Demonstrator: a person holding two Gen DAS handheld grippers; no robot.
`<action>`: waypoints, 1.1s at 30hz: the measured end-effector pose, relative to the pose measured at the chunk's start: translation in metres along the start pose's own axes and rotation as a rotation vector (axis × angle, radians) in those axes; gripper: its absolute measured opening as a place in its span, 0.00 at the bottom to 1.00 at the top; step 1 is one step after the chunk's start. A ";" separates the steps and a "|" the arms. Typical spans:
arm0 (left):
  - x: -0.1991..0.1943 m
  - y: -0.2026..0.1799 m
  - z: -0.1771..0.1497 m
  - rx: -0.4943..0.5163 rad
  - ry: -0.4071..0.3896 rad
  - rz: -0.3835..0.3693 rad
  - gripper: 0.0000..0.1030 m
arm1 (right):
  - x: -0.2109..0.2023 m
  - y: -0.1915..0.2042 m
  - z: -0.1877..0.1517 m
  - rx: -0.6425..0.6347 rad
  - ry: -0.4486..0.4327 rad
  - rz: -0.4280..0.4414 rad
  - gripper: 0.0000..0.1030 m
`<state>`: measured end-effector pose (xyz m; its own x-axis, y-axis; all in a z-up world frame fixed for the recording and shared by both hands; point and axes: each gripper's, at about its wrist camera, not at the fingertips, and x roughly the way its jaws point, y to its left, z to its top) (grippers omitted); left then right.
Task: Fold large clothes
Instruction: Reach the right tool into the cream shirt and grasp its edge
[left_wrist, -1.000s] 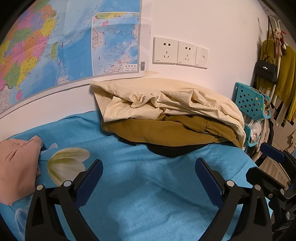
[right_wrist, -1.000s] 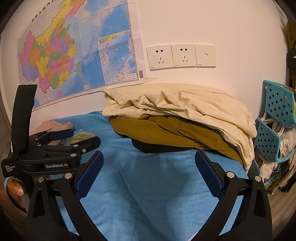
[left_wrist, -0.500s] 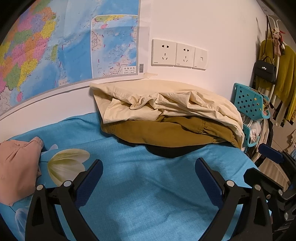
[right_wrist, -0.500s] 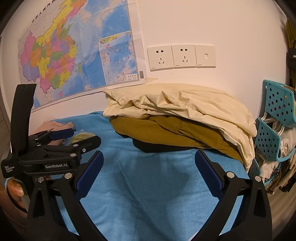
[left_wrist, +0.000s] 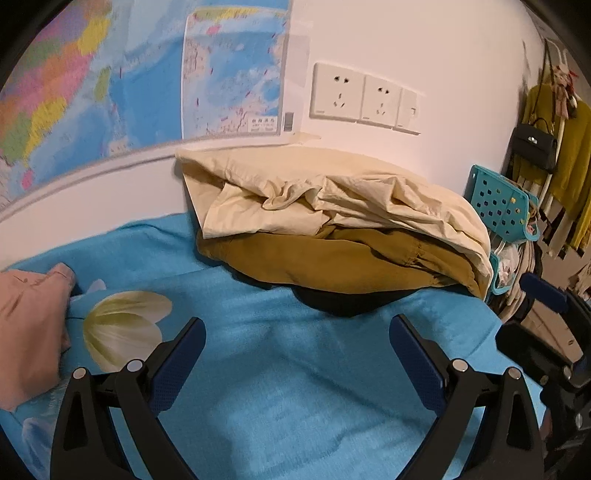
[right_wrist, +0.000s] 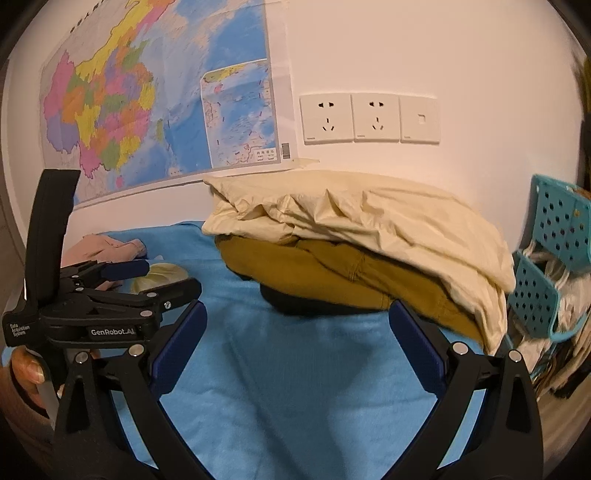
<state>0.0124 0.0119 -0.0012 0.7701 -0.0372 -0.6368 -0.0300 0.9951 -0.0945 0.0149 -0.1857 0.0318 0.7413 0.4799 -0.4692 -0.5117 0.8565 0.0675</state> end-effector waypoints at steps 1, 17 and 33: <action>0.006 0.004 0.003 -0.011 0.007 -0.011 0.93 | 0.006 -0.001 0.005 -0.013 0.000 -0.005 0.94; 0.069 0.029 0.036 -0.023 0.027 0.086 0.93 | 0.112 -0.011 0.077 -0.195 0.054 -0.074 0.94; 0.074 0.027 0.041 -0.024 0.015 0.111 0.93 | 0.139 -0.011 0.074 -0.281 0.086 -0.122 0.92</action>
<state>0.0947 0.0402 -0.0196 0.7520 0.0711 -0.6553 -0.1293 0.9908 -0.0409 0.1557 -0.1141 0.0308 0.7716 0.3487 -0.5320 -0.5301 0.8149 -0.2345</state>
